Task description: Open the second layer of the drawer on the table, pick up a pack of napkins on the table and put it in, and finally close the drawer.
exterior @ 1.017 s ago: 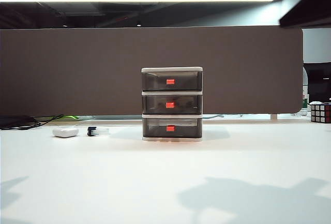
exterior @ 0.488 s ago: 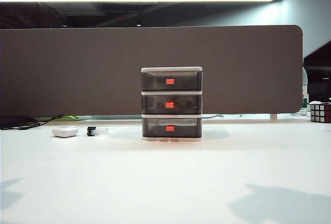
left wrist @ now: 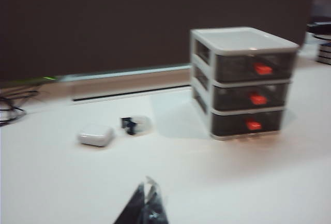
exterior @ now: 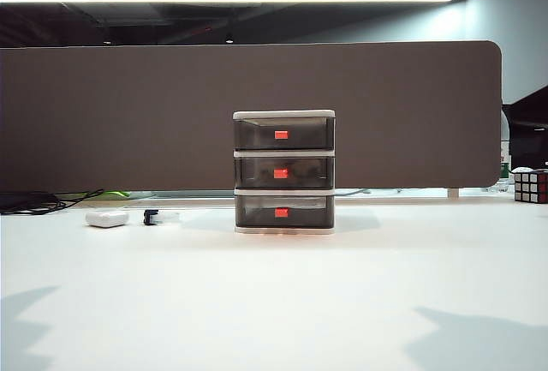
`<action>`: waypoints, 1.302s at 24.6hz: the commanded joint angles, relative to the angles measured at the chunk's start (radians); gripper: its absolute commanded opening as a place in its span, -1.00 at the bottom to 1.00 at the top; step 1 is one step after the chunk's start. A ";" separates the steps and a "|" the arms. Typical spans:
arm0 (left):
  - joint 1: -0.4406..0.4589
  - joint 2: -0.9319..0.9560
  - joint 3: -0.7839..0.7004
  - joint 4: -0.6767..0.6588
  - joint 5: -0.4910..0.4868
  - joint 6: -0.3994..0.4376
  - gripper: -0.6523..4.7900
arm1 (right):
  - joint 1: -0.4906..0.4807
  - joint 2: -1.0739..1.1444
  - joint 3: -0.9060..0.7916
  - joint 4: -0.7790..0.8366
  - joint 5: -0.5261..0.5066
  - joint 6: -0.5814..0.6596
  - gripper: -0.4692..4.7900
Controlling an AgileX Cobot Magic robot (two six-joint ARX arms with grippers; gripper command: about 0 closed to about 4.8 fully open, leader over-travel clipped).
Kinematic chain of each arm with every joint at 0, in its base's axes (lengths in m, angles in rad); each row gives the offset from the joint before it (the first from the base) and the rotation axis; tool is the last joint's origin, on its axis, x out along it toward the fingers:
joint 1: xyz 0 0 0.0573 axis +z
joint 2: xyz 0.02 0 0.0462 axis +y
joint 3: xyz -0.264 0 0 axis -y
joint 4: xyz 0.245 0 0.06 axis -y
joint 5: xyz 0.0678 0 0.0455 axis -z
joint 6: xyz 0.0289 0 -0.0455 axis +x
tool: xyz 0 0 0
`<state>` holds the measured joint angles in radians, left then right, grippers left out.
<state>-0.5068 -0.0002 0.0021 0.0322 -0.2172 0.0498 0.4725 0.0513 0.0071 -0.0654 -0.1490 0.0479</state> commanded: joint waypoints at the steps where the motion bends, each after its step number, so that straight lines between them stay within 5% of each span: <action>1: 0.023 0.003 0.005 -0.083 -0.032 0.079 -0.65 | -0.049 0.001 -0.006 0.002 0.027 -0.023 -0.84; 6: 0.138 0.003 0.005 -0.067 0.108 0.140 -0.65 | -0.197 0.001 -0.006 -0.014 -0.034 -0.043 -0.84; 10: 0.356 0.003 0.005 -0.037 0.268 0.155 -0.66 | -0.393 0.001 -0.006 -0.006 -0.090 -0.041 -0.84; 16: 0.563 0.003 0.005 -0.003 0.337 0.021 -0.66 | -0.496 0.001 -0.006 0.018 -0.138 -0.018 -0.84; 32: 0.590 0.003 0.005 -0.009 0.334 -0.005 -0.66 | -0.492 0.000 -0.006 0.012 -0.142 -0.018 -0.84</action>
<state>0.0845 0.0021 0.0013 0.0147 0.1135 0.0505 -0.0208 0.0509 0.0071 -0.0662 -0.2890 0.0269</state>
